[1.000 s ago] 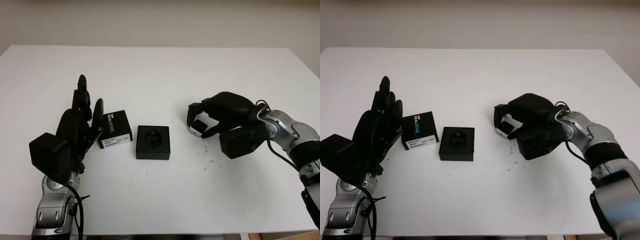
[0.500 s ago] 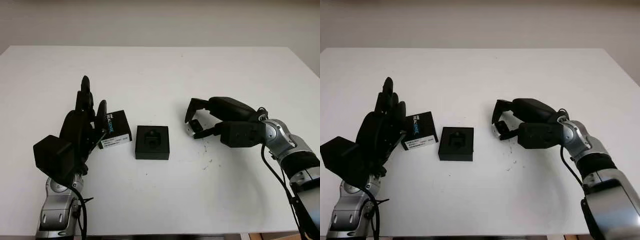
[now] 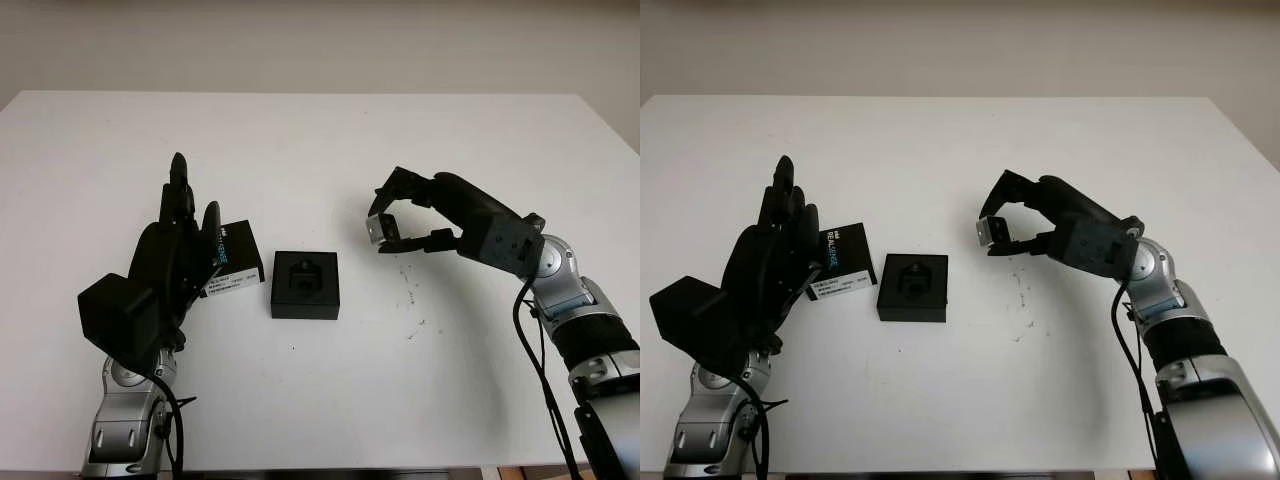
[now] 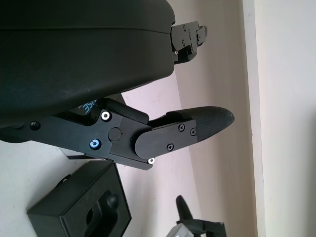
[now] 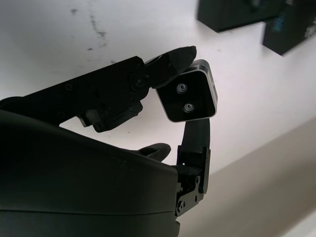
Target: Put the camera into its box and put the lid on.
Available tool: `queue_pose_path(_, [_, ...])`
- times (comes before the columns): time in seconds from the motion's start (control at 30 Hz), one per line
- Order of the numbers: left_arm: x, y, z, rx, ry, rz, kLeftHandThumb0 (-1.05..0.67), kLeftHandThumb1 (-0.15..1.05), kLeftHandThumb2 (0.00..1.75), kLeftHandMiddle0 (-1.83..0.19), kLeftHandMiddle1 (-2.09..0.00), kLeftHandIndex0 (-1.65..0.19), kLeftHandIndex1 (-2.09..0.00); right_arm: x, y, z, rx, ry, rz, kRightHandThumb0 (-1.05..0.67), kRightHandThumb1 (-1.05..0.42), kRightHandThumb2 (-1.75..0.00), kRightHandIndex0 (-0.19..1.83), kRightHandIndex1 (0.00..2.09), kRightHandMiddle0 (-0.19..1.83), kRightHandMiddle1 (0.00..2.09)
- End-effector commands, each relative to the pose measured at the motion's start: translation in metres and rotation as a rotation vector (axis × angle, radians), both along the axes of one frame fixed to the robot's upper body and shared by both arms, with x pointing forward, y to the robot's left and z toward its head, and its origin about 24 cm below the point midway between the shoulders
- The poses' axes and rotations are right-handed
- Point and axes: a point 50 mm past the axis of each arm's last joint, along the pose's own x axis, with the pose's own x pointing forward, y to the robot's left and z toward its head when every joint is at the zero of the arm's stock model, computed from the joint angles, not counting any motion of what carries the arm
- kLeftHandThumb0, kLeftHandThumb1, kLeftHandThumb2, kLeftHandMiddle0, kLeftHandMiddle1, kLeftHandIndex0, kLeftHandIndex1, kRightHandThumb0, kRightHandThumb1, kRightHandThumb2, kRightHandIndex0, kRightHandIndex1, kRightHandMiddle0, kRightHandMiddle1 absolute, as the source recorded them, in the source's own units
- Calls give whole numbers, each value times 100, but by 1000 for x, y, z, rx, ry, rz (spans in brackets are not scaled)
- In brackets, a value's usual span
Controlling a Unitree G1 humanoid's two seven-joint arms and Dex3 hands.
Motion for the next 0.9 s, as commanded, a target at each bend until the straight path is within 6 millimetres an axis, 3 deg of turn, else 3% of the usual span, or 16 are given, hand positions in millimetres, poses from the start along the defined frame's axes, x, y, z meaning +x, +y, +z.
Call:
queue_pose_path(0.0, [0, -3, 1, 0, -9, -2, -64, 105, 62, 18, -5, 19, -5, -5, 5, 8, 45, -15, 8, -42, -104, -6, 30, 15, 18, 180])
queue_pose_path(0.37, [4, -12, 1, -5, -3, -18, -59, 105, 65, 19, -3, 19, -1, -31, 44, 36, 174, 218, -93, -41, -105, -7, 28, 12, 7, 207])
queue_pose_path(0.87, [4, -19, 2, -28, 0, -8, -58, 105, 65, 19, -1, 19, -1, -47, 65, 23, 189, 401, -117, -39, -105, -11, 25, 9, 6, 204])
